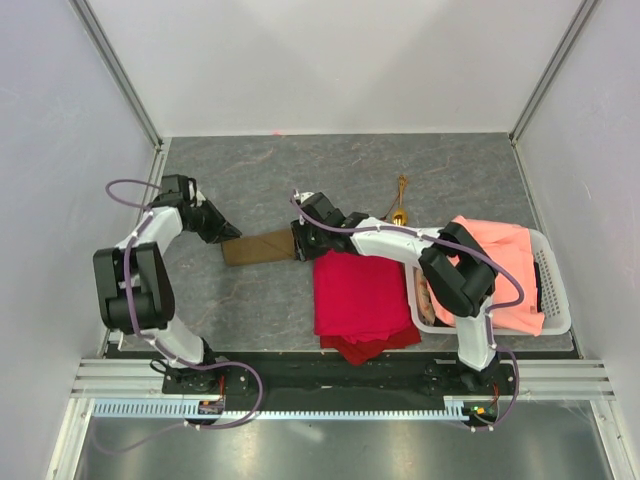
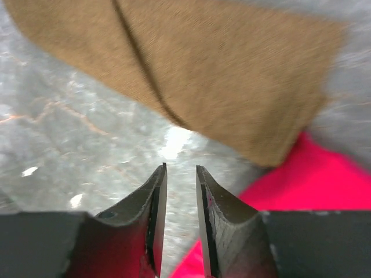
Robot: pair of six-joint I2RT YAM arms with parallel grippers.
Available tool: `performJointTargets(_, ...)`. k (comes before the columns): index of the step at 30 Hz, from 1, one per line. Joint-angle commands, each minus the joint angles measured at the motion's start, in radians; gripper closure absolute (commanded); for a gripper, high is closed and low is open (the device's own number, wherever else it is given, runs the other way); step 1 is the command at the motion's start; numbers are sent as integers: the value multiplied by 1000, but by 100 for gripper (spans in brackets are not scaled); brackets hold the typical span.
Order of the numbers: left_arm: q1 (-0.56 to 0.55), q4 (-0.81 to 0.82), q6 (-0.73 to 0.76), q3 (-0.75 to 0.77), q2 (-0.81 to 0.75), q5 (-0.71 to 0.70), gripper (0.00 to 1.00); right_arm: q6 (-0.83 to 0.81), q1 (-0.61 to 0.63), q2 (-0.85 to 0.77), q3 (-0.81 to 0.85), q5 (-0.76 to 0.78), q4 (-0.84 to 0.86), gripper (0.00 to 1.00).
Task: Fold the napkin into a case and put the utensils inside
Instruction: Rotate the smaller rectangle-folded napkin at the center of the board.
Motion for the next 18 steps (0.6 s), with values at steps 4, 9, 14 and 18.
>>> performJointTargets(4,-6,-87,105,149,120,6,83,158,10,93,-3,-84,156,70)
performJointTargets(9,-11,-139,145,250,153,-21,82,166,-45,139,18,-97,193,70)
performJointTargets(14,-24,-185,186,353,228,-29,79,136,-143,208,89,-87,202,69)
performJointTargets(18,-63,-210,191,402,277,-29,79,69,-227,309,230,-117,197,68)
